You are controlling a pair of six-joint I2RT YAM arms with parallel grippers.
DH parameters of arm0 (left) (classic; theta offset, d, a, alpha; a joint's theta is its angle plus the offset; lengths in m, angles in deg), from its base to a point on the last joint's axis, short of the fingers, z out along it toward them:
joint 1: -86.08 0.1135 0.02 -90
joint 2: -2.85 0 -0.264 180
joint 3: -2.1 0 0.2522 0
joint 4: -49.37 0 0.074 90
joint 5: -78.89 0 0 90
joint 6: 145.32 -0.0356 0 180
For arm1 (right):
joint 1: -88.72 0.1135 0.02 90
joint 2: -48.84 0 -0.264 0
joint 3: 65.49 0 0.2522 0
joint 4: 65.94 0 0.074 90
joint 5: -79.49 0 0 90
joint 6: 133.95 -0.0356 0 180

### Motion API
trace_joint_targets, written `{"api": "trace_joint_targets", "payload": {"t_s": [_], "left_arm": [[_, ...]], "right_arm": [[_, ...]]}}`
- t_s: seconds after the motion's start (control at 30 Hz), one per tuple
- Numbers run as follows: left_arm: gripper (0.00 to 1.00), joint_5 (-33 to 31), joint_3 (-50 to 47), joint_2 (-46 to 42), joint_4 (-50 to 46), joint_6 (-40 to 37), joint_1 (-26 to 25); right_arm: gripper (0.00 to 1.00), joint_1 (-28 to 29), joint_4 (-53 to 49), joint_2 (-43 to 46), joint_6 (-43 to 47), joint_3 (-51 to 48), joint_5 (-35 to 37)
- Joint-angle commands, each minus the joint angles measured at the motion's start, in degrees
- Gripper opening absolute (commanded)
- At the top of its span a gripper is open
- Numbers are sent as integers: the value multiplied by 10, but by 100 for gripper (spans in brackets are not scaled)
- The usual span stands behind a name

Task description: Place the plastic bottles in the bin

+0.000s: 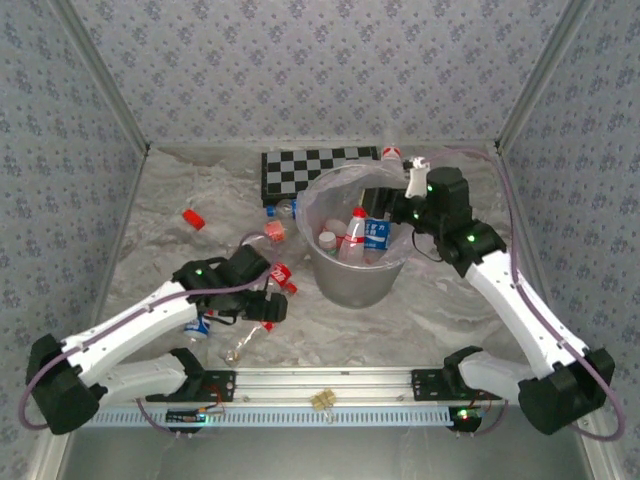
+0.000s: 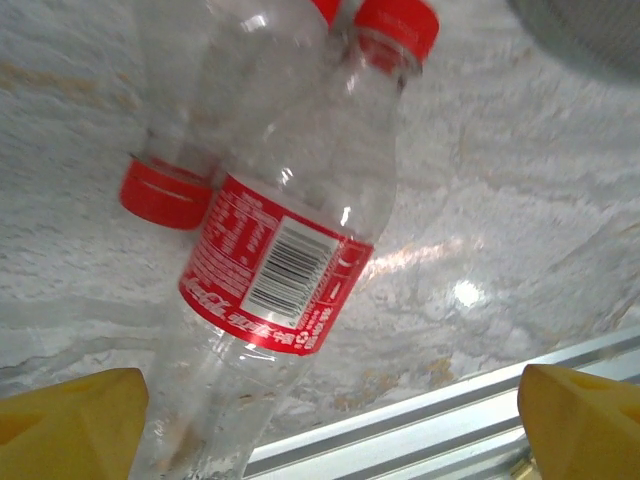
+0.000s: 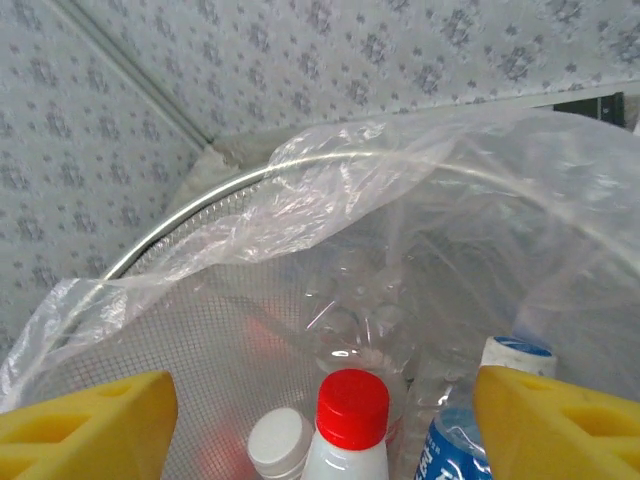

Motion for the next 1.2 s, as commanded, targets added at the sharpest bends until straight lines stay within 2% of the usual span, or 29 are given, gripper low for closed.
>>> {"api": "trace_joint_targets", "payload": {"t_s": [0.0, 0.1, 0.33, 0.57, 0.8, 1.0, 1.17], "left_arm": [[97, 11, -11, 19, -15, -6, -21], [97, 15, -30, 35, 4, -9, -24], [95, 5, -56, 61, 16, 0, -29], [76, -3, -52, 82, 24, -11, -29], [57, 1, -44, 78, 35, -19, -29], [48, -10, -16, 71, 24, -31, -29], [45, -22, 20, 64, 3, -48, -26]], "right_arm": [[90, -16, 37, 30, -26, -32, 27], [99, -42, 27, 45, -31, -28, 27], [100, -80, 42, 70, -42, -31, -33], [100, -81, 47, 66, -50, 0, -88], [100, -80, 23, 71, -46, 19, -92], [100, -82, 10, 85, -43, 15, -83], [100, -81, -3, 85, -40, 17, -86]]}}
